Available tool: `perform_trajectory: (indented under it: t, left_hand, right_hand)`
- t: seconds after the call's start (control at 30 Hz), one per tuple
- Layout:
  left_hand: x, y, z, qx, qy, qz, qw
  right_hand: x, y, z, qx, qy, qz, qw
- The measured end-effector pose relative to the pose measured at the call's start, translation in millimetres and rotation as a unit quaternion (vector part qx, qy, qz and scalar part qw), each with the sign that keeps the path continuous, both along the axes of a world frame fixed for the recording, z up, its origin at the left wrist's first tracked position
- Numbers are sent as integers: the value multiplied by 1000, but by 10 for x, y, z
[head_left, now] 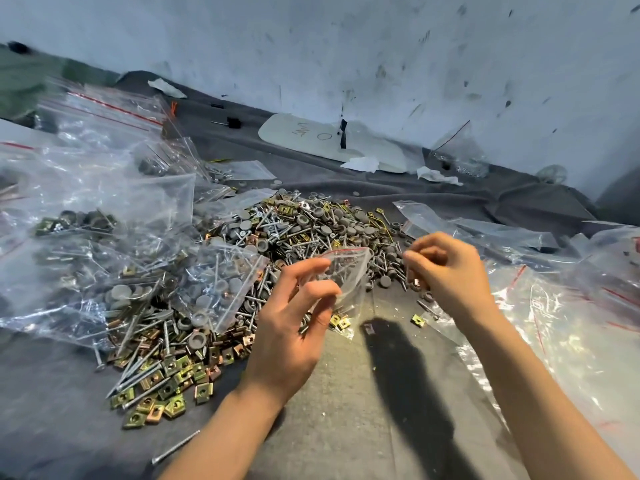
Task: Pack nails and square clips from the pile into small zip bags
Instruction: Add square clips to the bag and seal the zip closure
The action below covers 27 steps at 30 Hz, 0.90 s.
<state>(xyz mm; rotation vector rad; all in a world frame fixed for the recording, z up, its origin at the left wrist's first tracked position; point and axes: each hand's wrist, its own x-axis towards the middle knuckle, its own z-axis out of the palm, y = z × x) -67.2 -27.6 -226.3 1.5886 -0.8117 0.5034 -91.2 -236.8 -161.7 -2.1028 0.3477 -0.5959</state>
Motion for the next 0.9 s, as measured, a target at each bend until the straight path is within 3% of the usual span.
perform_trajectory:
  t: [0.07, 0.17, 0.27, 0.33, 0.43, 0.53, 0.57, 0.63, 0.73, 0.8, 0.9]
  left_hand:
    - [1, -2, -19, 9, -8, -4, 1000]
    - [15, -11, -21, 10, -25, 0, 1000]
    - [18, -18, -23, 10, -49, 5, 999]
    - [8, -11, -22, 9, -45, 8, 999]
    - [-5, -3, -11, 4, -26, 4, 1000]
    - [-9, -5, 3, 9, -17, 2, 1000]
    - [-9, -5, 4, 9, -17, 1, 1000]
    - [-8, -5, -5, 6, -18, 1, 1000]
    - [2, -10, -16, 3, -17, 0, 1000]
    - [8, -16, -23, 4, -18, 0, 1000]
    - [18, -27, -31, 8, -15, 0, 1000]
  right_hand:
    - [-59, 233, 247, 66, -100, 79, 990]
    - [-135, 584, 488, 7, -174, 167, 970]
    - [-155, 784, 485, -173, -154, 136, 963]
    - [-168, 827, 444, -240, -121, 132, 954]
    - [-199, 697, 432, -243, -133, 118, 954]
    - [-190, 365, 475, -147, -157, 29, 976]
    - [-177, 225, 463, -142, -133, -15, 981]
    - [-139, -59, 345, -183, 14, -73, 980]
    - [-123, -302, 10, -240, 245, -72, 936]
    - [-126, -341, -175, -248, 306, -48, 918]
    - [-104, -347, -298, -274, 308, -38, 910]
